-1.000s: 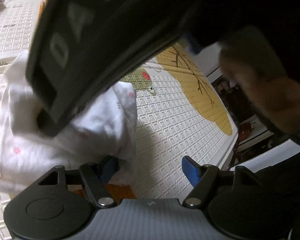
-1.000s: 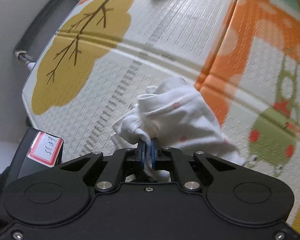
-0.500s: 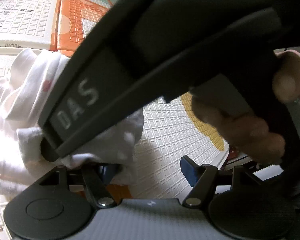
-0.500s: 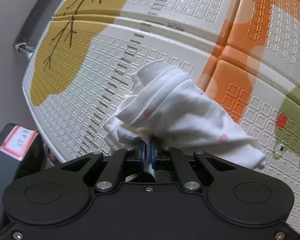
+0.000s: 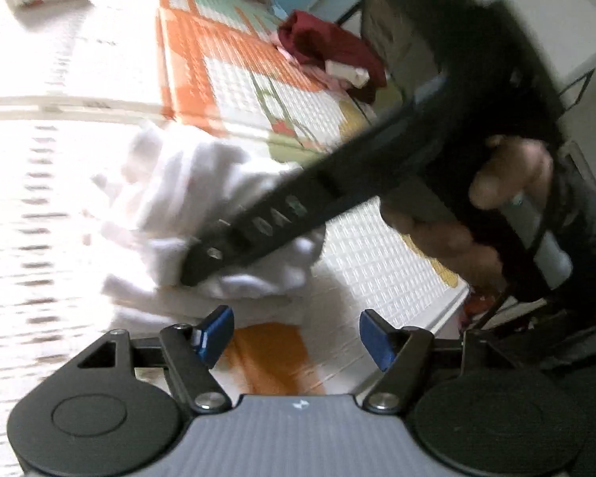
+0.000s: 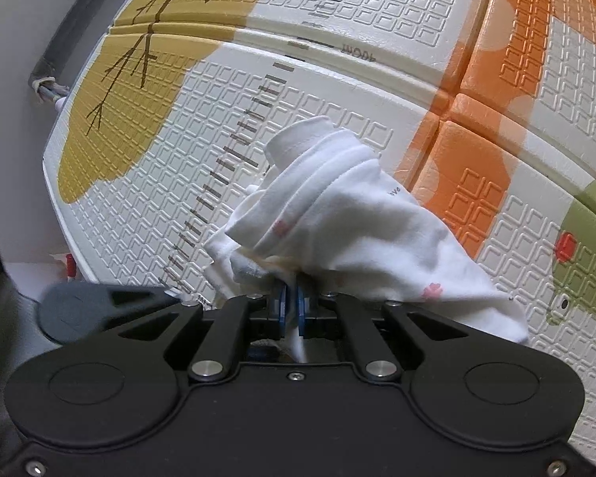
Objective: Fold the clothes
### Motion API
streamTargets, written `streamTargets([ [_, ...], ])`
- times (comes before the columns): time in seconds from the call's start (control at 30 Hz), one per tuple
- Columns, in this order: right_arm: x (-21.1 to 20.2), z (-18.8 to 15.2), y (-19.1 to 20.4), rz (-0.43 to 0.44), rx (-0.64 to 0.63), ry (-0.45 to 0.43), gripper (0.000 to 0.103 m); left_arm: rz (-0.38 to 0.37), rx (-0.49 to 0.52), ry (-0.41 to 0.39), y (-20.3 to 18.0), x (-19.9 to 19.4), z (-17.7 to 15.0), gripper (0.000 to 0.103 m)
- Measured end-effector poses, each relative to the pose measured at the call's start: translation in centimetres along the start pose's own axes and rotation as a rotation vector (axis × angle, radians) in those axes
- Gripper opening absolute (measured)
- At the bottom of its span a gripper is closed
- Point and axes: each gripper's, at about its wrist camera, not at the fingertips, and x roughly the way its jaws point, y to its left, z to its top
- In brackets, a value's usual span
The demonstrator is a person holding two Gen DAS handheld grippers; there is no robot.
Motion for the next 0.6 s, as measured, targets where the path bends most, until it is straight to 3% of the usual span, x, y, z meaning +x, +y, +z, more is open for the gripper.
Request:
streamTargets([
  [0.27,-0.1,-0.3,-0.5,0.022,0.016,-0.016,0.003,0.081,-0.005,-0.105,1.6,-5.7,2.2,0.073],
  [0.6,-0.3,-0.8,-1.5,0.062,0.068,-0.037,0.003,0.091,0.089,-0.052,0.2,-7.4,3.2,0.073],
])
